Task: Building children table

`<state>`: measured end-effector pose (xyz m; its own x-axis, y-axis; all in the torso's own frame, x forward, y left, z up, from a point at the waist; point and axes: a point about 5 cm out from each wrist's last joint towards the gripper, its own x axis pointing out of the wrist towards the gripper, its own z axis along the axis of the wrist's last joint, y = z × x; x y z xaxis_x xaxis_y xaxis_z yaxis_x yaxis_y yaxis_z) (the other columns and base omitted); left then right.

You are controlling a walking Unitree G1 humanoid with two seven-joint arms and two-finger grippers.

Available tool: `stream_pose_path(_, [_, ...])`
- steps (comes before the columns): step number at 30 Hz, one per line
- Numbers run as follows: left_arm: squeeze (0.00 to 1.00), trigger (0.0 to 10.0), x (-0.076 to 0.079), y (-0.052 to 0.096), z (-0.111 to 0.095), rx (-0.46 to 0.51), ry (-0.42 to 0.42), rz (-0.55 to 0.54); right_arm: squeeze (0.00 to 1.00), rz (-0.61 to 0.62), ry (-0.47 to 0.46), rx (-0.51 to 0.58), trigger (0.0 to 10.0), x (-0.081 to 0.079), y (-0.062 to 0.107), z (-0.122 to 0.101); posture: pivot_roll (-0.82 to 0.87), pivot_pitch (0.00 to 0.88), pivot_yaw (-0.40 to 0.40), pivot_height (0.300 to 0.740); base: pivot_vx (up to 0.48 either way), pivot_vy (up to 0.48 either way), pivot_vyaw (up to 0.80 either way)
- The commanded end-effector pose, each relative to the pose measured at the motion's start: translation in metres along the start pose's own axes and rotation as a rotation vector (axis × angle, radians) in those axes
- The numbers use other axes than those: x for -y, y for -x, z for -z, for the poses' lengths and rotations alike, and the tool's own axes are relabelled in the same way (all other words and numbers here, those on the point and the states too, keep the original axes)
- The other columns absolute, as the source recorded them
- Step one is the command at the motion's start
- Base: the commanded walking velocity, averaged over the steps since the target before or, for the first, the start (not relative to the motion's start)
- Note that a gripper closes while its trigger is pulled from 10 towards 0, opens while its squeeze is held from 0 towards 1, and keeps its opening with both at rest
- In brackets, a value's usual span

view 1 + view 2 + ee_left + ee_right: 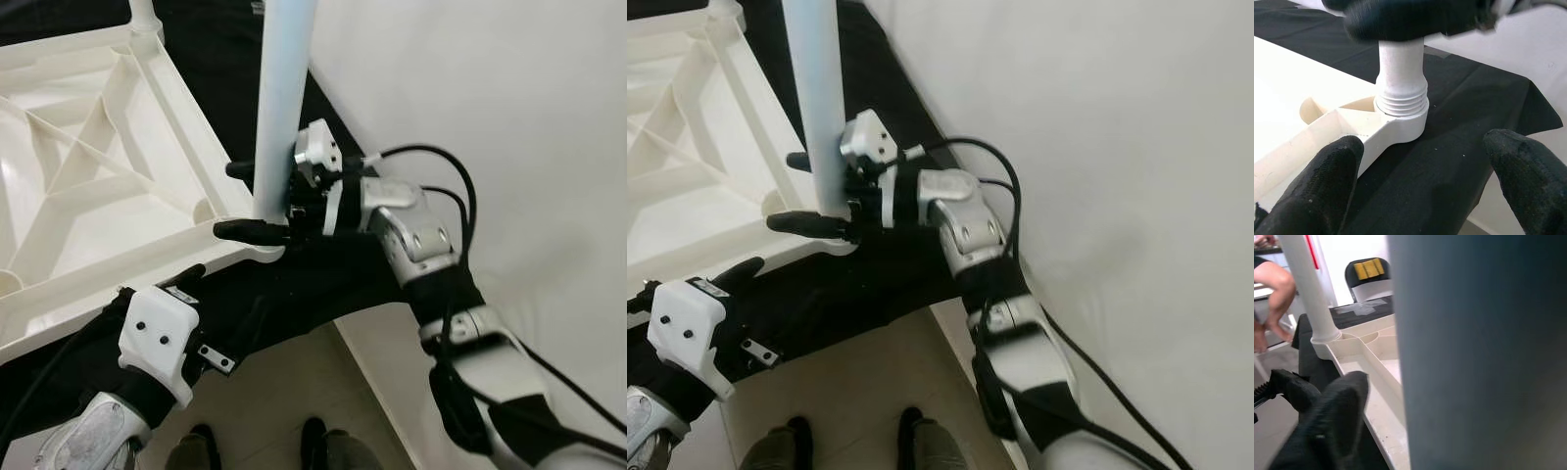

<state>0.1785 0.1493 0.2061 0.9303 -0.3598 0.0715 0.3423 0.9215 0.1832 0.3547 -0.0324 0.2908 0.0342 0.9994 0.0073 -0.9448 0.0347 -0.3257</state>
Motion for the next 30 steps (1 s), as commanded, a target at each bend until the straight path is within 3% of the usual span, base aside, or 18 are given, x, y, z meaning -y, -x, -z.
stream_pose_path(1, [0.0,10.0,0.002,0.003,0.001,-0.019,0.003,0.008,0.0,-0.06,0.004,-0.009,0.0,-0.001,-0.006,0.004,0.23,0.32,-0.17,0.74,0.0,0.0,0.0])
stream_pose_path(10, [0.0,10.0,0.001,0.004,0.0,-0.02,-0.002,0.005,0.0,-0.08,0.014,-0.061,0.0,0.002,-0.004,0.014,0.22,0.325,-0.172,0.74,0.0,0.0,0.0])
stream_pose_path(16, [0.0,10.0,0.002,0.003,0.001,-0.021,-0.002,0.009,0.0,-0.066,0.017,-0.087,0.0,0.003,0.006,0.021,0.21,0.325,-0.176,0.74,0.0,0.0,0.0])
stream_pose_path(19, [0.0,10.0,0.0,0.002,0.002,-0.019,0.0,0.0,0.0,0.105,0.028,-0.126,0.0,0.005,0.023,0.034,0.18,0.32,-0.185,0.74,0.0,0.0,0.0])
stream_pose_path(20, [0.0,10.0,0.0,0.002,0.002,-0.019,0.0,0.0,0.0,0.105,0.028,-0.126,0.0,0.005,0.023,0.034,0.18,0.32,-0.185,0.74,0.0,0.0,0.0])
stream_pose_path(21, [0.0,10.0,0.0,0.002,0.002,-0.018,0.0,0.0,0.0,0.227,0.005,-0.157,0.0,0.005,0.028,0.043,0.16,0.319,-0.191,0.74,0.0,0.0,0.0])
stream_pose_path(22, [0.0,10.0,0.0,0.002,0.002,-0.018,0.0,0.0,0.0,0.227,0.005,-0.157,0.0,0.005,0.028,0.043,0.16,0.319,-0.191,0.74,0.0,0.0,0.0])
stream_pose_path(23, [0.0,10.0,-0.001,0.002,0.002,-0.018,-0.001,0.002,0.0,0.555,-0.011,-0.26,0.0,0.005,0.031,0.059,0.15,0.316,-0.187,0.74,0.0,0.0,0.0])
stream_pose_path(24, [0.0,10.0,-0.002,0.002,0.002,-0.017,0.0,0.004,0.0,0.645,-0.086,-0.321,0.0,-0.024,0.021,0.08,0.14,0.318,-0.181,0.74,0.0,0.0,0.0])
stream_pose_path(25, [0.0,10.0,-0.002,0.002,0.002,-0.017,0.0,0.004,0.0,0.645,-0.086,-0.321,0.0,-0.024,0.021,0.08,0.14,0.318,-0.181,0.74,0.0,0.0,0.0])
stream_pose_path(26, [0.0,10.0,-0.003,0.001,0.002,-0.018,-0.001,0.006,0.0,0.73,-0.149,-0.348,0.0,-0.047,0.016,0.09,0.15,0.325,-0.172,0.74,0.0,0.0,0.0])
stream_pose_path(27, [0.0,10.0,-0.003,0.001,0.002,-0.018,-0.001,0.006,0.0,0.73,-0.149,-0.348,0.0,-0.047,0.016,0.09,0.15,0.325,-0.172,0.74,0.0,0.0,0.0])
stream_pose_path(28, [0.0,10.0,-0.003,0.001,0.003,-0.018,-0.003,0.008,0.0,0.765,-0.168,-0.347,0.0,-0.062,0.012,0.092,0.15,0.326,-0.171,0.74,0.0,0.0,0.0])
stream_pose_path(30, [0.0,10.0,-0.003,0.0,0.002,-0.016,-0.001,0.011,0.0,0.74,-0.181,-0.326,0.0,-0.067,0.004,0.092,0.15,0.309,-0.159,0.74,0.0,0.0,0.0])
